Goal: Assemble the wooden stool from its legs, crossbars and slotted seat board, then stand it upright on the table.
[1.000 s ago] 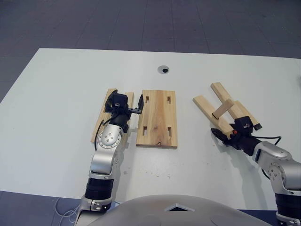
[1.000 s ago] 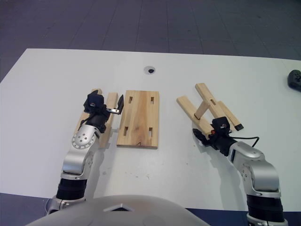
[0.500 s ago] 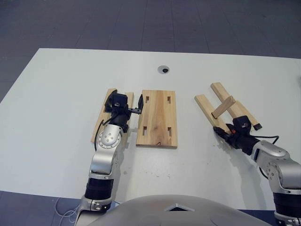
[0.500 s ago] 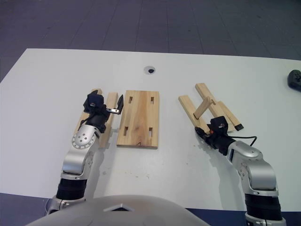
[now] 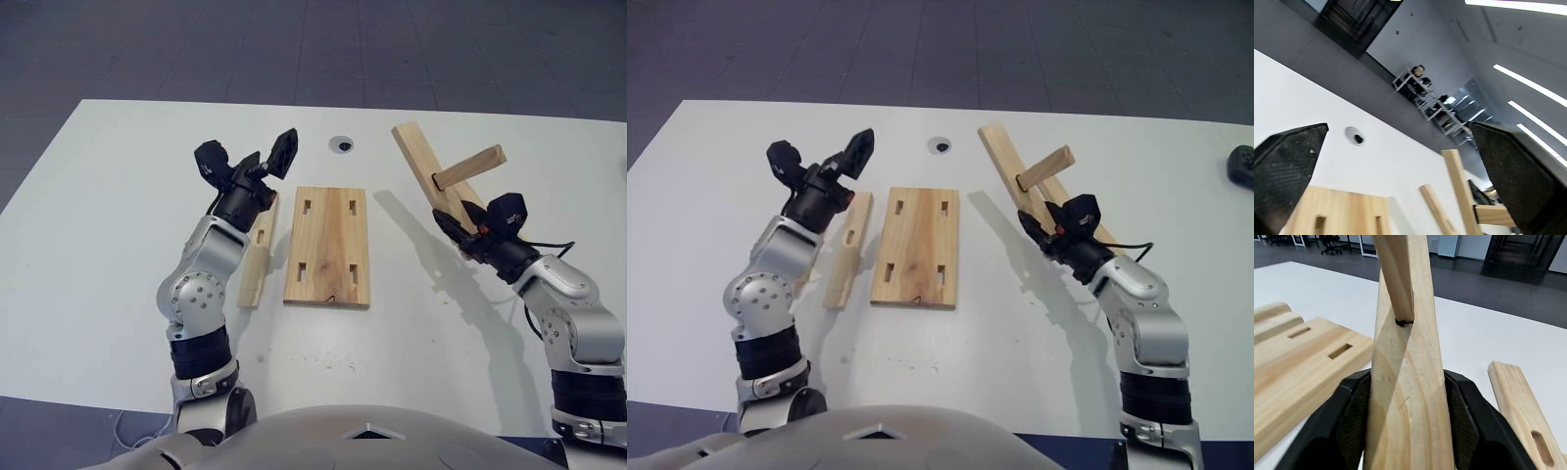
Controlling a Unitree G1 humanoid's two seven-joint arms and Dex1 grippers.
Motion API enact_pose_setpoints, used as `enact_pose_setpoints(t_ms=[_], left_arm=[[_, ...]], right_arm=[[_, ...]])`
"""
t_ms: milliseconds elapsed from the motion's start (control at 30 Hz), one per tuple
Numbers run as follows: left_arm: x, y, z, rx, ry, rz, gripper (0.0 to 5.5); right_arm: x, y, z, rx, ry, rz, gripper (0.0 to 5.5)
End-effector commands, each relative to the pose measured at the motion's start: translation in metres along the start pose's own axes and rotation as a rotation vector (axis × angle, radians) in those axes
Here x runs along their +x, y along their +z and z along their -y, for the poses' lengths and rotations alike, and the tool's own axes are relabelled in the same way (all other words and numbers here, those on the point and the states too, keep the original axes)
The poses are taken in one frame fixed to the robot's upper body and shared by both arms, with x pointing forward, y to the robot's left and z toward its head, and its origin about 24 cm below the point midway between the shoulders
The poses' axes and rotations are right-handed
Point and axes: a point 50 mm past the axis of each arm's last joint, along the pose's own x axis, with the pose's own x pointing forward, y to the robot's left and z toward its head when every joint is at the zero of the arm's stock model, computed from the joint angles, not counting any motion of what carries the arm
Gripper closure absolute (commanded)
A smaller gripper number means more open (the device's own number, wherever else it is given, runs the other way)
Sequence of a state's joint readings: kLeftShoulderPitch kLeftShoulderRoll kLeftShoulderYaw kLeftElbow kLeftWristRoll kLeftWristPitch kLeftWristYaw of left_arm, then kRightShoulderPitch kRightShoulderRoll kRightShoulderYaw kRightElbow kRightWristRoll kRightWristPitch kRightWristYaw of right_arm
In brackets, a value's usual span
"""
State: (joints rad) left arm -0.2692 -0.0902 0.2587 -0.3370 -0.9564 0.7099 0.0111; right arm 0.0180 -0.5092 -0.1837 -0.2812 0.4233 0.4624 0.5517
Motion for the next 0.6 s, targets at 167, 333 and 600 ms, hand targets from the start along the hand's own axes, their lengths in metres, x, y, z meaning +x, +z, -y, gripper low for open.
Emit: enact_pose_setpoints(t_ms=[167,333,600], left_arm=[[0.003,-0.008,0.043,-0.283,-0.205,-0.205,0.1],[0.003,-0.011,0.05,-0.265,-0.25,-0.28,0.1],[0.012,-0.015,0.051,-0.28,-0.237,-0.297,0.1]], right_arm=[[0.011,0.049,-0.046,-0.104,0.242,0.248,3.4],[0.011,0.052,-0.056,-0.104,0.298,0.25,3.4],[0.003,0.044,-0.071,-0.087,0.412,0.202,3.4]])
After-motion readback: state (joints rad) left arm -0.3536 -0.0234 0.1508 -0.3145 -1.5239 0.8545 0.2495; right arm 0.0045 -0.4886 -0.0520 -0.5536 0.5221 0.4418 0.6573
